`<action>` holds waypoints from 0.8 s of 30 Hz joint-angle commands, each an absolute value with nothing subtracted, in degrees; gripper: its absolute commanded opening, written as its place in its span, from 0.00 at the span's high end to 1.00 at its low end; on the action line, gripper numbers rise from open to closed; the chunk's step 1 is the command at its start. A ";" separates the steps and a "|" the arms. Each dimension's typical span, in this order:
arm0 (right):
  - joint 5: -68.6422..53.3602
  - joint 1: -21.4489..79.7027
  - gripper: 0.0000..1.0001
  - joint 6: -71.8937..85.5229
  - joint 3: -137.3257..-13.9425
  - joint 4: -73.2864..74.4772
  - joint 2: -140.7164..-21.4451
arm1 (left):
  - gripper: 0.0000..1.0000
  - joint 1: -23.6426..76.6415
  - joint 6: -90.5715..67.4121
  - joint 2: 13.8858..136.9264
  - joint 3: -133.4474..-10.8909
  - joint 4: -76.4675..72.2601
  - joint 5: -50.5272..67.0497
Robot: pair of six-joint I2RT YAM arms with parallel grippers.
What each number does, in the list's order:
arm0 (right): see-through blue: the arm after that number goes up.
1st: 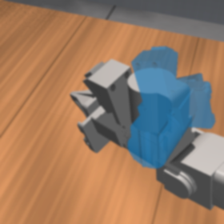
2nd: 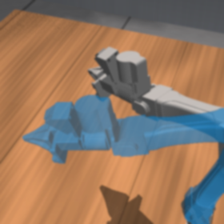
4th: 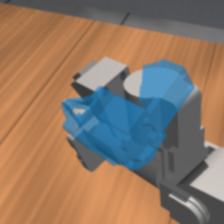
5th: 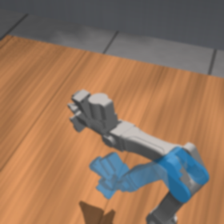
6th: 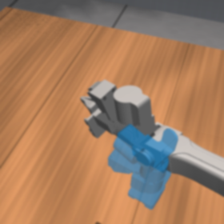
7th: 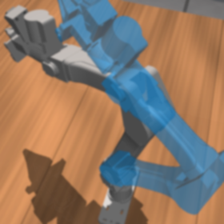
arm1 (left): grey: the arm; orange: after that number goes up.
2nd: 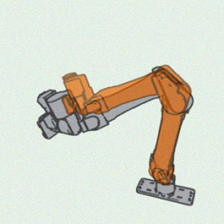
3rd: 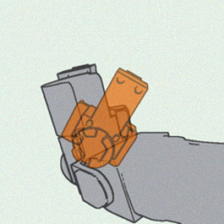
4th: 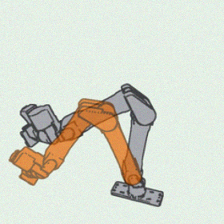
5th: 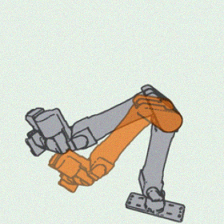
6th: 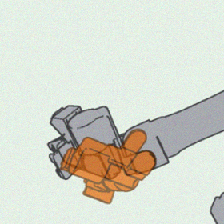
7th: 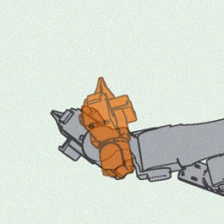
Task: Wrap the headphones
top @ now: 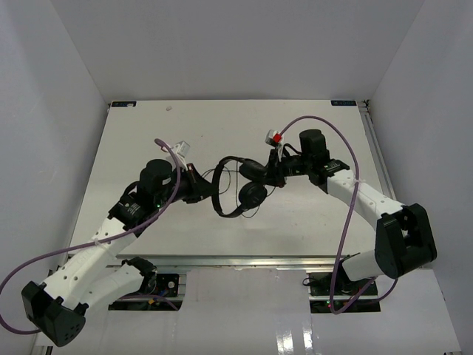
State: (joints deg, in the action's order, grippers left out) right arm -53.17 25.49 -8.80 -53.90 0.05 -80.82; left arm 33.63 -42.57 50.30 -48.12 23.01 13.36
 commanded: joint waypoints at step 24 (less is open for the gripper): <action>-70.65 33.85 0.82 33.02 -51.60 -59.97 -97.69 | 1.00 33.93 -47.99 55.13 -75.54 35.31 -9.51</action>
State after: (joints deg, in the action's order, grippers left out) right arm -69.14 32.10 28.85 -52.58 -48.19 -96.38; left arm 33.63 -46.61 55.18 -72.01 34.55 -4.99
